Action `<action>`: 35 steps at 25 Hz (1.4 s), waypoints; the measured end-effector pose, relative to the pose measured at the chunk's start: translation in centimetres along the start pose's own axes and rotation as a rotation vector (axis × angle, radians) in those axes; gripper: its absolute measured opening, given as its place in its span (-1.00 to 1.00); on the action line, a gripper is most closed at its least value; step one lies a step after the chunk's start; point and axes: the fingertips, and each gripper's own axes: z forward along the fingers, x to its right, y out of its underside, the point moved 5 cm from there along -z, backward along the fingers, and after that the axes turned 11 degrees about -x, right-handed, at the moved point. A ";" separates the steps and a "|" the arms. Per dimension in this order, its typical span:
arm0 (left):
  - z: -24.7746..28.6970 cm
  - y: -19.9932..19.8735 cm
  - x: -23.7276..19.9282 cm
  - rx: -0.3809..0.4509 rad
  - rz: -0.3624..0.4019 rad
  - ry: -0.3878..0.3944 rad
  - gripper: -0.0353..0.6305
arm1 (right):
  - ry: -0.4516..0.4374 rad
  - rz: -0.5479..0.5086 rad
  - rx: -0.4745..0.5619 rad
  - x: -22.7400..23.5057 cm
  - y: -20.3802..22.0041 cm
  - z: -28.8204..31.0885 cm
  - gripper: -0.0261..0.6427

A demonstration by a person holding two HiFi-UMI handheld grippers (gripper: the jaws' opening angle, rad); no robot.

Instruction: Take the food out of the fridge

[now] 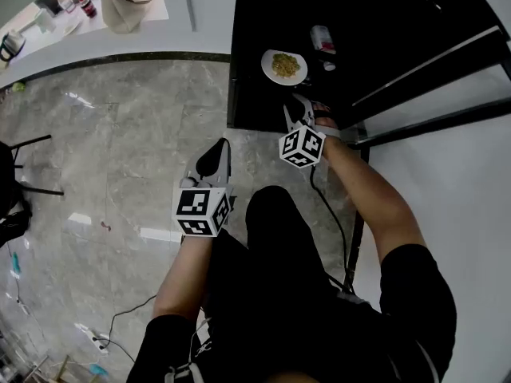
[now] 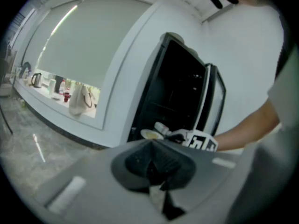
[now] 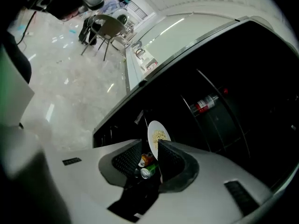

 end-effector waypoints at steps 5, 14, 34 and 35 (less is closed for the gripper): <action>4.4 4.9 -1.7 0.050 0.046 0.004 -0.90 | 0.125 -0.043 -0.009 -1.0 1.1 6.2 -0.60; 5.1 7.0 -3.0 0.071 0.015 -0.034 -0.90 | 0.202 -0.124 -0.055 -0.1 0.9 10.4 -0.59; 3.6 7.5 -2.7 0.103 0.070 -0.039 -0.89 | 0.347 -0.430 0.059 -3.1 0.0 1.7 -0.89; 3.8 7.2 -2.6 0.095 0.080 -0.040 -0.90 | 0.331 -0.446 0.063 -3.0 -0.2 0.6 -0.89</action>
